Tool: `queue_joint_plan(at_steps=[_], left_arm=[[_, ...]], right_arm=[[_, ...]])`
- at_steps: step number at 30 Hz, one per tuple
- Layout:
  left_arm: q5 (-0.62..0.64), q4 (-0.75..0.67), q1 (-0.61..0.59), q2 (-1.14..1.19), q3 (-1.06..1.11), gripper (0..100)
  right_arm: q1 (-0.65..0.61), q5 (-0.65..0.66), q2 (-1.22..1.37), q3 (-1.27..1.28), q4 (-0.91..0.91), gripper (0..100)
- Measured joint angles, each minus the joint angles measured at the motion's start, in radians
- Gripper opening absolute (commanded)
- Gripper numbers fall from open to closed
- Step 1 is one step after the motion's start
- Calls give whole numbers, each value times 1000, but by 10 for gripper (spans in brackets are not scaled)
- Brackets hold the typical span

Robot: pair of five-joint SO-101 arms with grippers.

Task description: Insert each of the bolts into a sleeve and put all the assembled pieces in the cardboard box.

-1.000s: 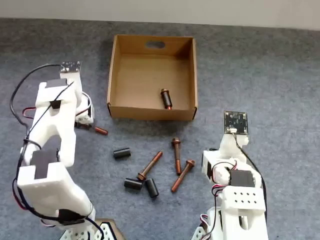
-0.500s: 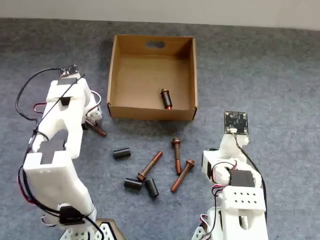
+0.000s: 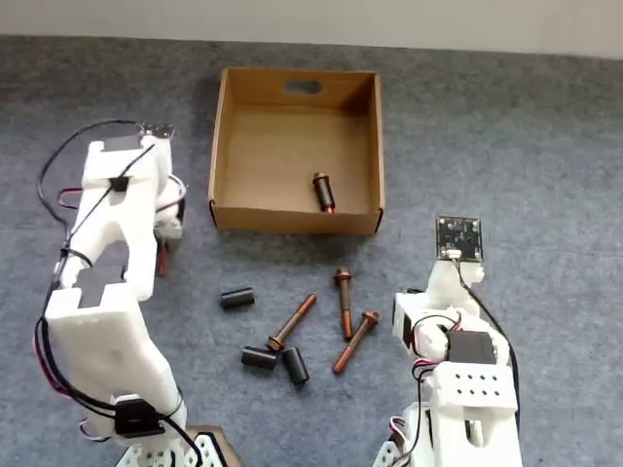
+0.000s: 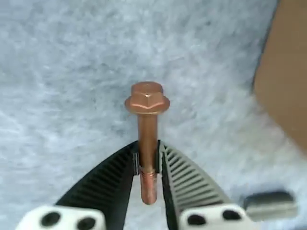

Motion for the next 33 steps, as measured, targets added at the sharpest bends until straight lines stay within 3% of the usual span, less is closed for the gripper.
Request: queue_joint_plan(at_steps=[5,11,18,23,33], left_arm=[[-258,51,0,0,8,9],[-345,-104,-28,-92,192,8],[-354,-354,64,-362,548,10],[-354,-373,157,-376,591,14],[-272,-387,216,-348,595,154]], right_arm=[[0,0,0,0,0,5],[0,0,0,0,0,5],[0,0,0,0,0,5],[0,0,0,0,0,5],[0,0,0,0,0,5]])
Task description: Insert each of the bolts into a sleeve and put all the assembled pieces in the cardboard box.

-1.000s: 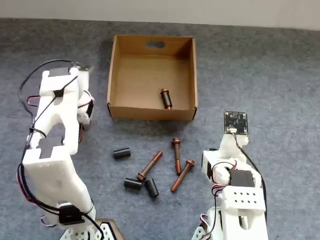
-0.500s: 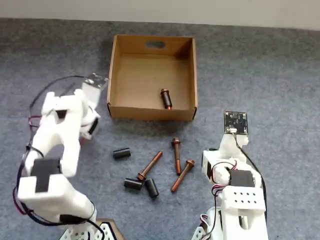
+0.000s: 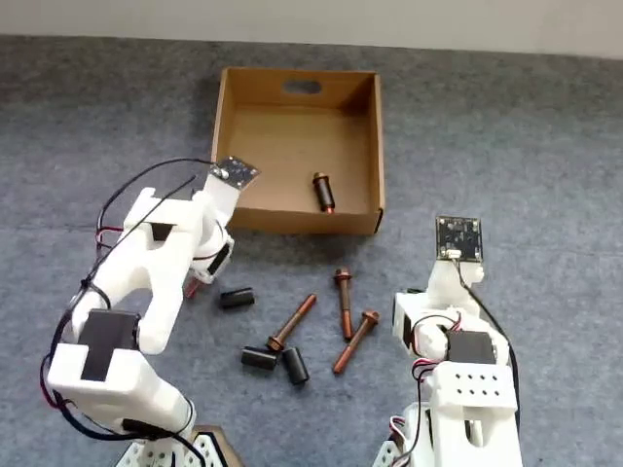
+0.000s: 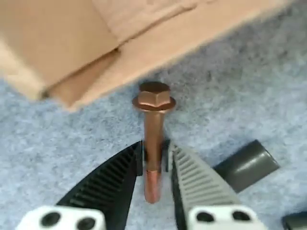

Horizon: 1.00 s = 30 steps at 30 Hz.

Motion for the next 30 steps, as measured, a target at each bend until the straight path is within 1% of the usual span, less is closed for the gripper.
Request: queue_joint_plan(at_steps=[5,9,13,17,19,22,23,25,30], left_arm=[[6,-8,2,-29,0,154],[6,-78,2,-29,3,154],[5,-117,2,18,2,154],[5,-121,2,49,-18,153],[5,-121,2,55,-23,126],[5,-121,6,58,-23,11],[5,-121,8,60,-23,5],[6,-121,14,61,-23,28],[66,-121,17,61,-23,8]], right_arm=[[0,0,0,0,0,5],[0,0,0,0,0,5],[0,0,0,0,0,5],[0,0,0,0,0,5],[0,0,0,0,0,5],[0,0,0,0,0,5],[0,0,0,0,0,5],[0,0,0,0,0,5],[0,0,0,0,0,5]])
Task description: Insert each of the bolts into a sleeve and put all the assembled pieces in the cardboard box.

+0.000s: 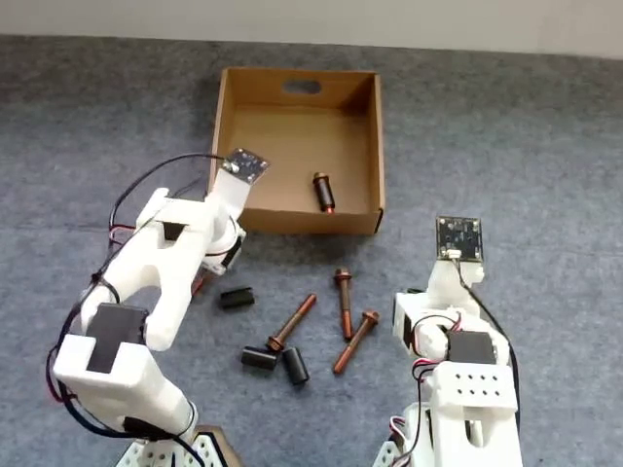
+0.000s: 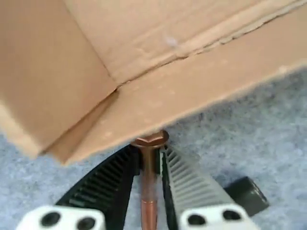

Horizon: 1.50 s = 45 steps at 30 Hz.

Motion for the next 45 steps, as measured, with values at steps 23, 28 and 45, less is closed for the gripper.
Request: queue_joint_plan(at_steps=[23,28,45], left_arm=[[183,219,15,-704,34,8],[276,219,80,-845,-11,8],[292,-95,462,-1082,14,8]], right_arm=[[0,0,-629,135,107,9],[-55,0,-697,157,107,9],[-328,0,-723,333,-559,9]])
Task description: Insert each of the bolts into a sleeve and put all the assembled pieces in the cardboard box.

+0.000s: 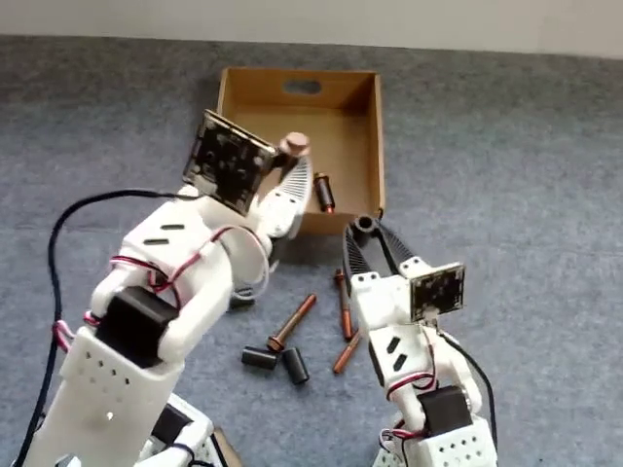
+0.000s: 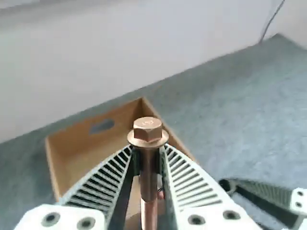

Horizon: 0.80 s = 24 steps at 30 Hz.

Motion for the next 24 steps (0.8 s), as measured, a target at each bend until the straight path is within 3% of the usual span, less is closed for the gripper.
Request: queue_joint_plan(at_steps=[5,11,14,24], left_arm=[[6,-143,77,0,57,8],[172,-388,133,2,175,8],[198,-500,130,2,241,8],[204,-609,149,2,270,9]], right_arm=[[-14,0,0,9,-163,9],[-14,0,0,9,-184,9],[-14,0,0,9,-184,9],[-14,0,0,9,-184,9]])
